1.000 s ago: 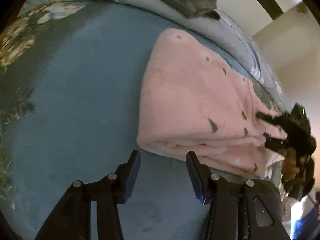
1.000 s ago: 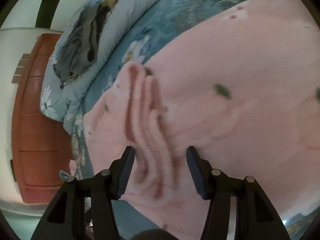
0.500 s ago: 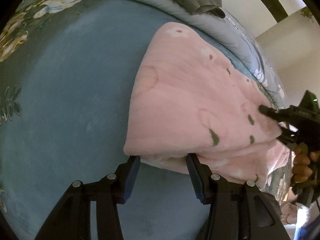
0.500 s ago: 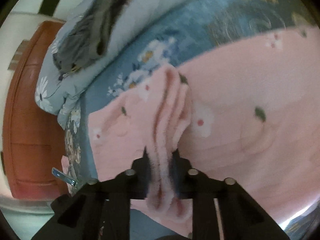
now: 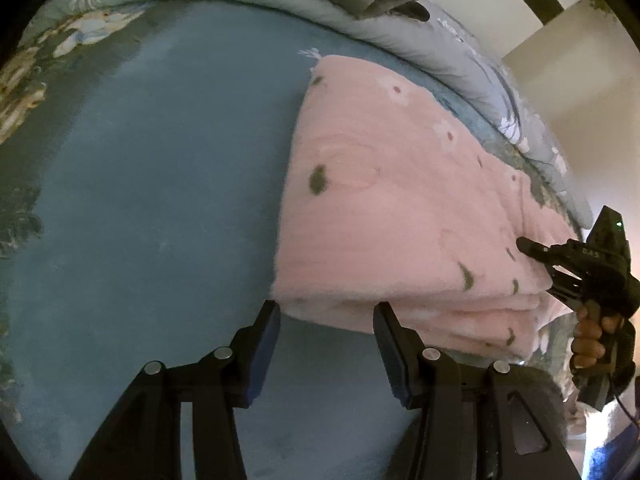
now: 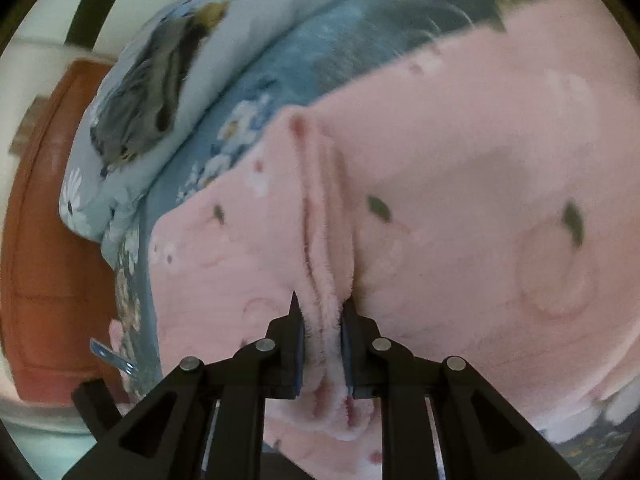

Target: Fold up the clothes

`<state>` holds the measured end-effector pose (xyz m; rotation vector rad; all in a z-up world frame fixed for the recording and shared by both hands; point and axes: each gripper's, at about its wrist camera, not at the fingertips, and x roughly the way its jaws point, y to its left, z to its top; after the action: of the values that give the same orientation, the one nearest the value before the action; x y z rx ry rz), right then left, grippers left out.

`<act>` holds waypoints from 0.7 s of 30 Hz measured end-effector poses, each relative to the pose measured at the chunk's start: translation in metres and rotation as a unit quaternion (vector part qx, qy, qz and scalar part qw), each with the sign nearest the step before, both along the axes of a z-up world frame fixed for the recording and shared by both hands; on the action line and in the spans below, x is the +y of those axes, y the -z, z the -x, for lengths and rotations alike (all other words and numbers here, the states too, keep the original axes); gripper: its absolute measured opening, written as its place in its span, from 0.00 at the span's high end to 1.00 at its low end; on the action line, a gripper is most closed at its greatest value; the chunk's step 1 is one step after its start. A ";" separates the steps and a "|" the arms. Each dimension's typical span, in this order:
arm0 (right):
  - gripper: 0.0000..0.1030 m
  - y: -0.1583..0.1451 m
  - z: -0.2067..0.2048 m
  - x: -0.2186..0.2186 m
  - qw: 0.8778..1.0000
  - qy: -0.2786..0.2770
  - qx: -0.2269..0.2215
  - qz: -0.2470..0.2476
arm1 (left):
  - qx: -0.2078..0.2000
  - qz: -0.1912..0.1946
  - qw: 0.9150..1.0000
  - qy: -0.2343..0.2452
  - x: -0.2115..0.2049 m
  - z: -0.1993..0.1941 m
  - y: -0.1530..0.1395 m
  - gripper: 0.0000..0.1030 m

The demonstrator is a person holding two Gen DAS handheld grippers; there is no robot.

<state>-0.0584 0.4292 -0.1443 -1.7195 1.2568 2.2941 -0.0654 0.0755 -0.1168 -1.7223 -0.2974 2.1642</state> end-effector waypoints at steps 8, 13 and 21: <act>0.74 -0.031 -0.030 0.024 0.998 0.027 0.057 0.009 | 0.023 0.008 0.999 -0.040 -0.017 0.002 -0.022 0.49; 0.54 -0.056 -0.116 0.102 0.983 0.151 0.096 -0.033 | 0.052 -0.010 0.998 -0.035 0.002 0.010 -0.047 0.48; 0.40 -0.022 -0.219 0.195 0.936 0.344 0.077 -0.010 | 0.052 -0.012 0.997 0.052 0.067 0.022 -0.042 0.44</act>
<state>0.1606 0.6245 -0.1225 -0.8777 1.5316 2.0082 -0.0870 0.1425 -0.0748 -1.5695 -0.2017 2.1581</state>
